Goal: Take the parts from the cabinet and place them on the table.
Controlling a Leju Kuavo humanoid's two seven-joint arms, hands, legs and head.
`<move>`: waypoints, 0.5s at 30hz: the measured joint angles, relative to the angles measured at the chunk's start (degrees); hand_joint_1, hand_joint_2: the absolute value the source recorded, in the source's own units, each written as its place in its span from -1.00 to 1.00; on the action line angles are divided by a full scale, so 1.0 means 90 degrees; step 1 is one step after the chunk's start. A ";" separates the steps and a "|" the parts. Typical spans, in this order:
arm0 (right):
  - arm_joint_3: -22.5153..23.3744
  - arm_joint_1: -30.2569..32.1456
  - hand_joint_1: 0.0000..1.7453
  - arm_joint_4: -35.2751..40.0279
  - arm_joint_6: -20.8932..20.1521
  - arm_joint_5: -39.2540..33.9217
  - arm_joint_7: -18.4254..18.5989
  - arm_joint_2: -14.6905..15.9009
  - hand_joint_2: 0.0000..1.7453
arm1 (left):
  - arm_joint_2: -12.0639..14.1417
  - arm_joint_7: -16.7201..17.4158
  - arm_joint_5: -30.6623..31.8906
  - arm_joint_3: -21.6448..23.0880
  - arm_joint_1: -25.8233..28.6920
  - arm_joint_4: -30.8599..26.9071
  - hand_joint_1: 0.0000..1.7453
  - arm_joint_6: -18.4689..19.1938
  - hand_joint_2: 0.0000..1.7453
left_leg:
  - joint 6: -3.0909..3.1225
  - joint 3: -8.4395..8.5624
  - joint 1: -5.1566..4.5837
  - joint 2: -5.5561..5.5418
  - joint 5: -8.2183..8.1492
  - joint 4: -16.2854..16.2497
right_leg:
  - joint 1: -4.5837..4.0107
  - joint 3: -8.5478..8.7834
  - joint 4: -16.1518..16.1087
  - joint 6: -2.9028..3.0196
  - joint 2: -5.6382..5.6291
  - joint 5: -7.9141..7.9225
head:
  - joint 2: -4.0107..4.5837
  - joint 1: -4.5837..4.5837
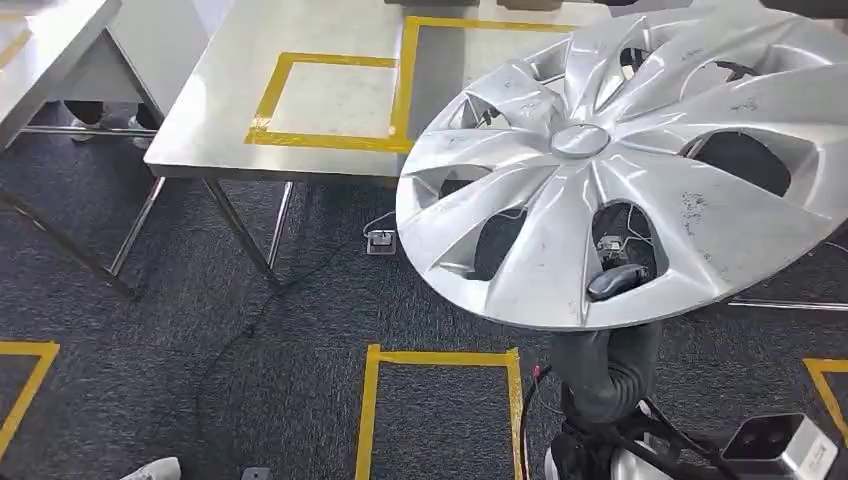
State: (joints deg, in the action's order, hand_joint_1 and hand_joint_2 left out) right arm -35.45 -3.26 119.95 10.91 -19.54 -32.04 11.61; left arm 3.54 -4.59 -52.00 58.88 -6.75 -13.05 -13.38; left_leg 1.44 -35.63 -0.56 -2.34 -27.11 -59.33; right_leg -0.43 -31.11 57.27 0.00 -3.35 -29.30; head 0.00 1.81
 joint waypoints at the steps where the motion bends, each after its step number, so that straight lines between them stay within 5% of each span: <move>1: 0.0000 0.0000 1.00 0.0000 0.0000 0.0000 0.0000 0.0000 1.00 | 0.0000 0.0000 0.0000 0.0000 0.0000 0.0000 -1.00 0.0000 1.00 | 0.0000 0.0000 0.0000 0.0000 0.0000 0.0000 | 0.0000 0.0000 0.0000 0.0000 0.0000 0.0000 | 0.0000 0.0000; 15: 0.0000 0.0000 1.00 0.0000 0.0000 -0.0002 0.0000 0.0000 1.00 | 0.0002 0.0002 -0.0002 0.0000 0.0000 0.0000 -1.00 0.0005 1.00 | 0.0000 0.0000 -0.0001 0.0001 0.0000 0.0000 | 0.0001 0.0000 0.0000 0.0000 0.0000 0.0000 | 0.0000 0.0000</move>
State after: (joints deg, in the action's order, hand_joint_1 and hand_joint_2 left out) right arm -35.45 -3.27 119.95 10.91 -19.56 -32.04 11.61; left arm 3.56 -4.57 -52.02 58.88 -6.75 -13.05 -13.33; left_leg 1.45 -35.63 -0.57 -2.33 -27.11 -59.33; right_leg -0.42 -31.10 57.27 -0.01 -3.35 -29.30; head 0.00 1.81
